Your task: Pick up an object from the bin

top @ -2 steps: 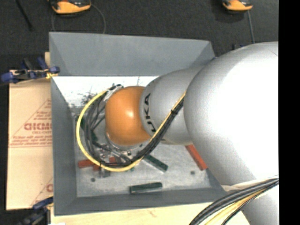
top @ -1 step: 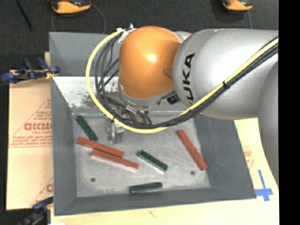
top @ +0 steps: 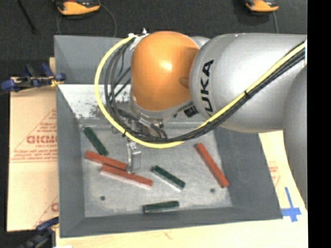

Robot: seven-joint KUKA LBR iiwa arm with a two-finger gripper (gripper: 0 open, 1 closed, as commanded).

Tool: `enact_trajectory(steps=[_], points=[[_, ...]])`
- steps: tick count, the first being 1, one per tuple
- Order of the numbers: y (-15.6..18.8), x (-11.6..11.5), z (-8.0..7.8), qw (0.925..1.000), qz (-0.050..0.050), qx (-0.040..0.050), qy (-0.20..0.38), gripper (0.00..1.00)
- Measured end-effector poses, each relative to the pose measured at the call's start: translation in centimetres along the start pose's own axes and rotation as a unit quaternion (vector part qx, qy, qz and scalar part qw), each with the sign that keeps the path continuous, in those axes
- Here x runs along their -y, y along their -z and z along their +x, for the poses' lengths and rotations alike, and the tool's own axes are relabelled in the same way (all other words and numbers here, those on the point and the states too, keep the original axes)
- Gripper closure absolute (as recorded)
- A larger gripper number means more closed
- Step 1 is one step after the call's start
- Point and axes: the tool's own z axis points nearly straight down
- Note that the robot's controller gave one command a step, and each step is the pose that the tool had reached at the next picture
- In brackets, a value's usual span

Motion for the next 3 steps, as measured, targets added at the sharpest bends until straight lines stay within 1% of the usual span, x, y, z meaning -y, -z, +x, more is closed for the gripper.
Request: enact_trajectory(steps=[1, 2, 3], points=[[-14.2, 2.2, 1.0, 0.9979, 0.000, -0.0047, 0.065, 0.00], [-18.0, 4.2, -2.2, 0.9990, -0.001, -0.0004, 0.044, 0.00], [-17.8, 1.7, 1.6, 0.9951, -0.001, -0.0017, 0.099, 0.00]])
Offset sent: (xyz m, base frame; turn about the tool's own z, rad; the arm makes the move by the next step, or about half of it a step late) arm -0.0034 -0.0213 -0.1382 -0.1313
